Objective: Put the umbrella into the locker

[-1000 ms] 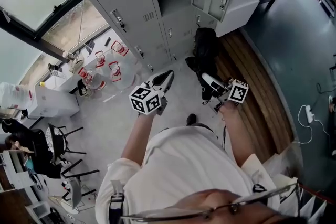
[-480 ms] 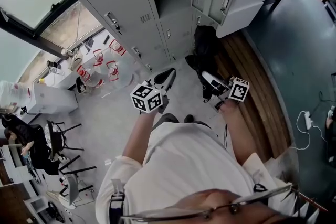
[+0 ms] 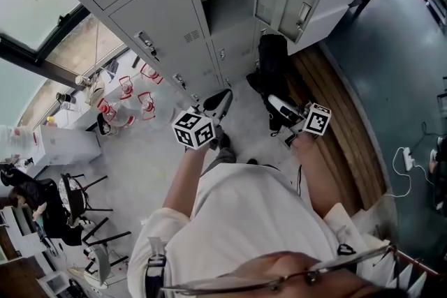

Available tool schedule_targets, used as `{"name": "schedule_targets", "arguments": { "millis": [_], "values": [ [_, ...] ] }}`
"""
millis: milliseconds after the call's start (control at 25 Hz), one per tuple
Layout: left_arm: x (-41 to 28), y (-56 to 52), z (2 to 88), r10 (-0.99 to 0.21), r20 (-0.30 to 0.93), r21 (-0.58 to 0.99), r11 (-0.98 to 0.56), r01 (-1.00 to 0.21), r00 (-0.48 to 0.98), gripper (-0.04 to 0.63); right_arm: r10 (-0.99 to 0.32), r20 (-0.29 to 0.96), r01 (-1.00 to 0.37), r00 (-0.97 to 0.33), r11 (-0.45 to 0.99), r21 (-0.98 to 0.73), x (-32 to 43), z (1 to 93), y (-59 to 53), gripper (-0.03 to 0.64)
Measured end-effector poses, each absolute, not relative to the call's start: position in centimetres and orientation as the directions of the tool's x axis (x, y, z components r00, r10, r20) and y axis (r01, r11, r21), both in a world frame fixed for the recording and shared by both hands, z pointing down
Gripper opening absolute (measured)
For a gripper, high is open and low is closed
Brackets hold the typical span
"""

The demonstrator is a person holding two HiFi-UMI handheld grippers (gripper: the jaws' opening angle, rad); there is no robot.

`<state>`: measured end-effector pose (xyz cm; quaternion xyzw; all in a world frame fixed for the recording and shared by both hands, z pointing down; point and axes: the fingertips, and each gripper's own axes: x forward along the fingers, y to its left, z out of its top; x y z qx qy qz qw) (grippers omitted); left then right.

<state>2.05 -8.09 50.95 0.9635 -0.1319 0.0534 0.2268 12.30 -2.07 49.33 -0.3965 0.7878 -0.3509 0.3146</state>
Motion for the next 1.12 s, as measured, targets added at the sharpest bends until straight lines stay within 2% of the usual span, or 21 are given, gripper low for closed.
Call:
{"name": "schedule_targets", "arguments": {
  "millis": [200,560,1120],
  "values": [
    [2.8,-12.6,50.9,-0.205,0.15,0.436,-0.864,-0.251,0.967,0.003,-0.867,-0.196,-0.451,-0.458,0.417,-0.789,13.3,49.3,-6.6,0.229],
    [3.4,-18.9,52.1,-0.141,0.17,0.453,-0.868,-0.204,0.975,0.003,-0.913,-0.084,-0.547,-0.4,0.311,-0.777,14.2,51.9,-13.5,0.229],
    [2.4,-23.6,54.7,-0.059,0.202,0.469,-0.87,-0.149,0.978,0.003,-0.952,-0.013,-0.589,-0.306,0.199,-0.783,13.5,55.1,-18.8,0.229]
  ]
}}
